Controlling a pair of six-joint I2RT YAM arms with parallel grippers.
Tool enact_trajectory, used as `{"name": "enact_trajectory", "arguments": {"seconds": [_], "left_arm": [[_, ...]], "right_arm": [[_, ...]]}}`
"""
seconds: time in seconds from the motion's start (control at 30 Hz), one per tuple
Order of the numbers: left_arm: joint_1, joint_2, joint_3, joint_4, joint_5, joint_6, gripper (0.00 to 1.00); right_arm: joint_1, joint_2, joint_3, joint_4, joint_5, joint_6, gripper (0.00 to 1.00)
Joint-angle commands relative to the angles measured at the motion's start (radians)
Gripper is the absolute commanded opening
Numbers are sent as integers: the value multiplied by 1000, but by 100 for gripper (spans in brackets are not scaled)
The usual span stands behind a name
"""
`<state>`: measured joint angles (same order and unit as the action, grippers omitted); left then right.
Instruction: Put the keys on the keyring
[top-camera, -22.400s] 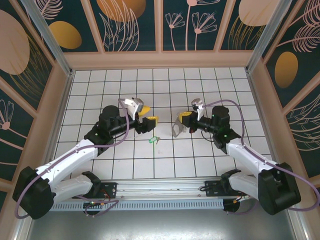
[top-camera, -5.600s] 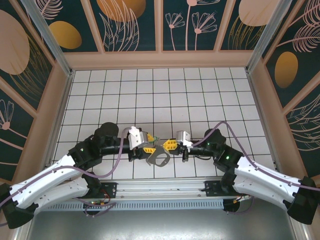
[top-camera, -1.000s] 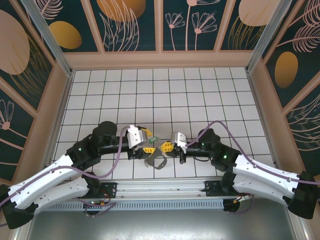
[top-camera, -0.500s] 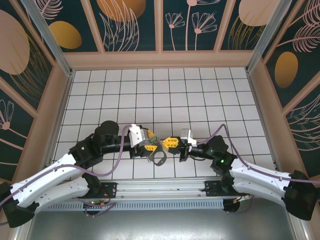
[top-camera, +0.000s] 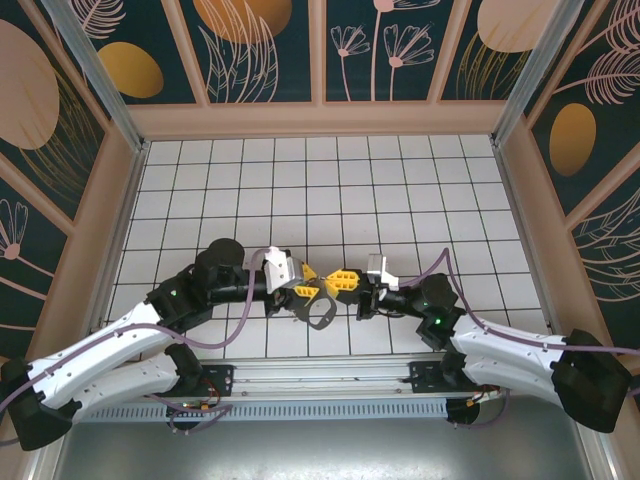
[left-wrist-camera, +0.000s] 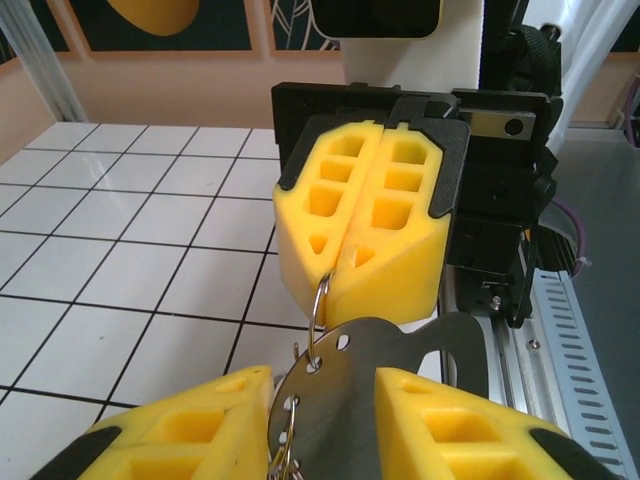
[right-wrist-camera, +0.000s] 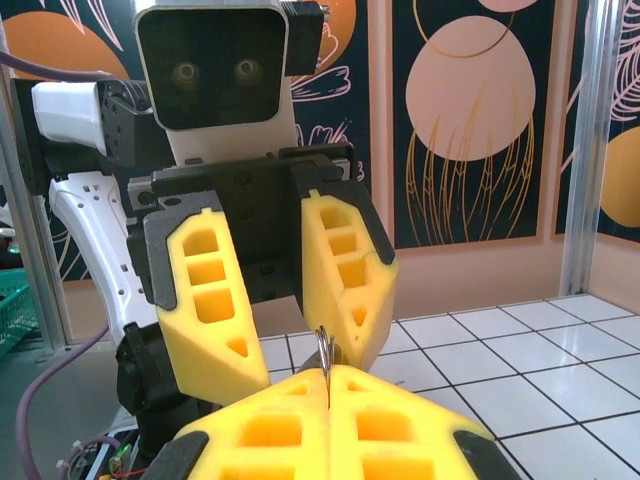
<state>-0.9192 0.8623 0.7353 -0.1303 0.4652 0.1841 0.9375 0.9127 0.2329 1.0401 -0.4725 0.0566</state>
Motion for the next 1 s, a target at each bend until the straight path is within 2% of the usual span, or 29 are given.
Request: {"name": "enact_trajectory", "arguments": {"seconds": [0.0, 0.07, 0.17, 0.3, 0.33, 0.47, 0.63, 0.97], "left_arm": [[1, 15, 3, 47, 36, -8, 30], [1, 18, 2, 54, 1, -3, 34], [1, 1, 12, 43, -98, 1, 47], [1, -66, 6, 20, -135, -13, 62], [1, -78, 6, 5, -141, -19, 63], [1, -90, 2, -14, -110, -31, 53], [1, -34, 3, 17, -21, -34, 53], [1, 36, 18, 52, 4, -10, 52]], "right_arm": [[-8, 2, -12, 108, 5, 20, 0], [-7, 0, -13, 107, 3, 20, 0], [-7, -11, -17, 99, 17, 16, 0], [-8, -29, -14, 52, 47, -2, 0], [-9, -28, -9, 37, 58, -7, 0], [-9, -27, -7, 18, 103, -14, 0], [-9, -37, -4, 15, 155, -23, 0], [-9, -20, 8, 14, 122, -34, 0]]}}
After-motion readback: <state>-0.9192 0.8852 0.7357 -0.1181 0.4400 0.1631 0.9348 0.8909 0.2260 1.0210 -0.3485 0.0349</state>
